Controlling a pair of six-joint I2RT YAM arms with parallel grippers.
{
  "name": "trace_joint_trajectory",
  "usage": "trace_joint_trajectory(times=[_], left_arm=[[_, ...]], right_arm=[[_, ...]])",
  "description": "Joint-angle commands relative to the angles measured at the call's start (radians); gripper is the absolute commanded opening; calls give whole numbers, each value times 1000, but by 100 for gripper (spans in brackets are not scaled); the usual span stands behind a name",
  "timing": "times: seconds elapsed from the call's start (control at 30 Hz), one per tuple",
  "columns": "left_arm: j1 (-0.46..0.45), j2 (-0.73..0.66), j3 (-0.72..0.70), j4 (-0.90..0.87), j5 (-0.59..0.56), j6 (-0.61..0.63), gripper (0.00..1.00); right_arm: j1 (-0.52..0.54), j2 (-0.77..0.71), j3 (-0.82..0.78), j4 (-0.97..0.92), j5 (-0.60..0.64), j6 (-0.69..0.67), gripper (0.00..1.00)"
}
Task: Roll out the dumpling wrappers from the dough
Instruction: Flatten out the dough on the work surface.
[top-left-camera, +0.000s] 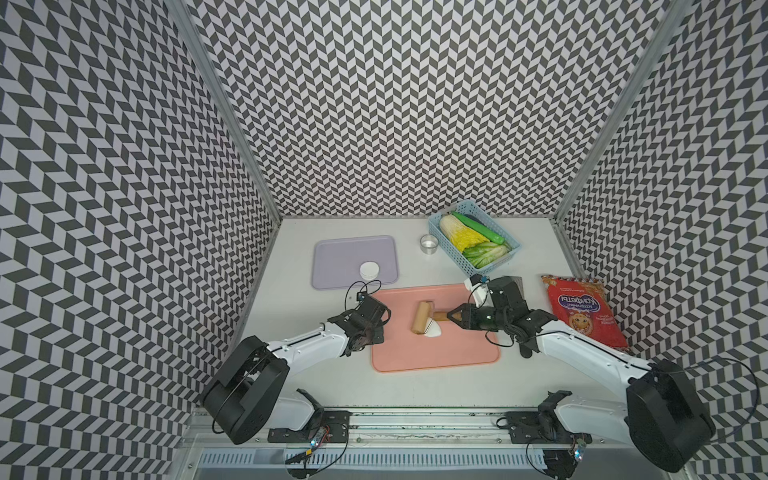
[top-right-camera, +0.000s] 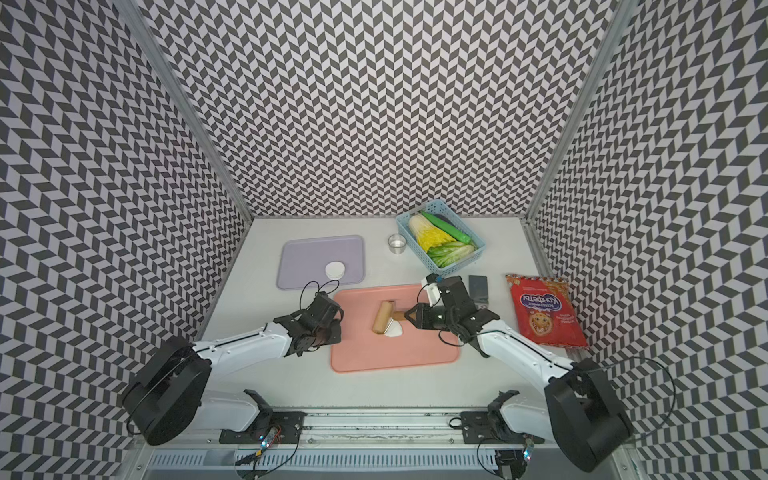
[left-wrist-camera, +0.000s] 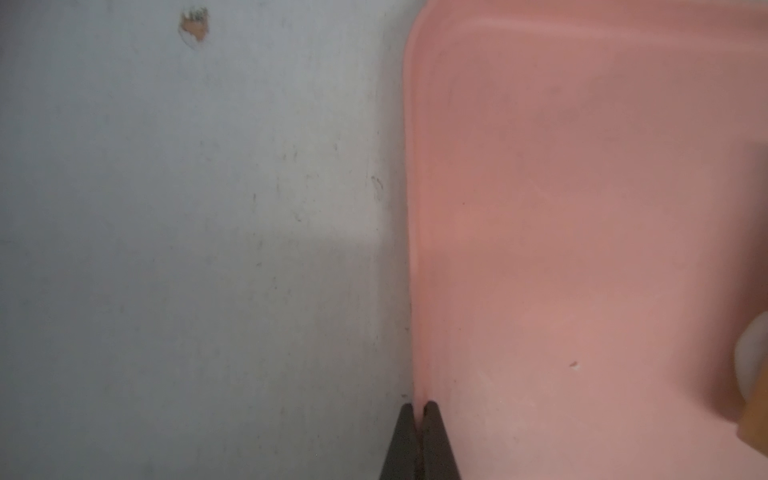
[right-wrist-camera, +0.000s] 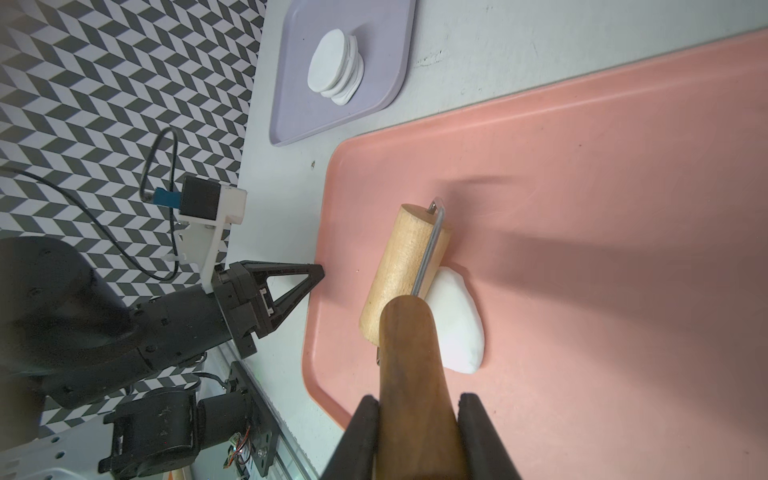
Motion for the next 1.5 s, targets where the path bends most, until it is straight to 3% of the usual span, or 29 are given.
trace_joint_trajectory(times=[0.0, 0.17, 0.27, 0.63, 0.83, 1.0, 1.13, 1.27, 1.47], left_arm=[[-14, 1, 13, -33, 6, 23, 0], [-12, -10, 1, -28, 2, 18, 0], [-12, -5, 1, -25, 4, 16, 0], [-17, 6, 9, -16, 21, 16, 0], [-17, 3, 8, -19, 20, 17, 0], [-17, -2, 3, -20, 15, 16, 0], [-16, 1, 2, -16, 15, 16, 0], [-17, 7, 6, -15, 20, 14, 0], [-18, 11, 9, -8, 29, 14, 0]], right_arm=[[-5, -4, -29, -194, 146, 7, 0], [-45, -119, 18, -335, 214, -8, 0], [-48, -137, 23, -380, 180, -36, 0], [-40, 16, -40, -220, 144, 5, 0], [-42, 0, -64, -156, 148, 39, 0], [-54, -118, -38, -217, 204, 82, 0], [-87, -155, -27, -299, 147, 58, 0], [-91, -120, 2, -380, 97, 10, 0], [-90, -44, -42, -297, 92, 36, 0]])
